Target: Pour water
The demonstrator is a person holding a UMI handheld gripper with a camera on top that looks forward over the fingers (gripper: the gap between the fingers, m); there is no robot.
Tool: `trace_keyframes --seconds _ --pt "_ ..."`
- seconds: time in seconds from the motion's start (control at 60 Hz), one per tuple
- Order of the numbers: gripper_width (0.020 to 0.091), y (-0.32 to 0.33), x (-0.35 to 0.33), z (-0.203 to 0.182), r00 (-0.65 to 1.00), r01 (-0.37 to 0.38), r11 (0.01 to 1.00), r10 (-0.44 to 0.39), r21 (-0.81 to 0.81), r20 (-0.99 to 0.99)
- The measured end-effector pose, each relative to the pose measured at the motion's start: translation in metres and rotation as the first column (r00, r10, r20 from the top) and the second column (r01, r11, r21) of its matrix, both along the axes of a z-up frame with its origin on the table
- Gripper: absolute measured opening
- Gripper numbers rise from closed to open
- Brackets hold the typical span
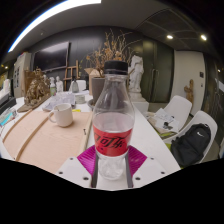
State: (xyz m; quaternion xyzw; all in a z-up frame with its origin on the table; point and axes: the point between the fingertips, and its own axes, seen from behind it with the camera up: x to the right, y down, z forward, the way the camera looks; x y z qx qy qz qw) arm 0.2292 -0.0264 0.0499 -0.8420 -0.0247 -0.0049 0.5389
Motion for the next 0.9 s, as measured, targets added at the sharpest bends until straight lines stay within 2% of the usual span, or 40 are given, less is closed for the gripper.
trace_keyframes --seconds 0.117,0.2,0.217,0.4,0.5,0.65,0.8,0.9 --pt "0.0292 0.002 0.001 0.002 1.0 0.006 1.0 -0.006 0.01 0.002" --pt "0.0262 0.006 -0.001 0.001 1.0 0.01 1.0 -0.01 0.003 0.007" --pt "0.0233 0.007 -0.003 0.001 1.0 0.006 1.0 -0.006 0.002 0.009" --pt "0.0232 0.016 -0.002 0.013 0.998 0.019 1.0 -0.019 -0.008 0.058" --pt "0.0232 0.035 0.001 0.039 0.991 0.02 1.0 -0.021 0.011 0.13" --pt "0.0233 0.084 0.0 0.087 0.936 0.001 0.998 -0.024 0.065 0.351" --pt "0.0232 0.139 -0.005 0.127 0.752 -0.057 0.993 -0.026 0.105 0.659" --pt "0.0231 0.173 -0.02 0.14 0.548 -0.127 0.987 -0.014 0.1 0.836"
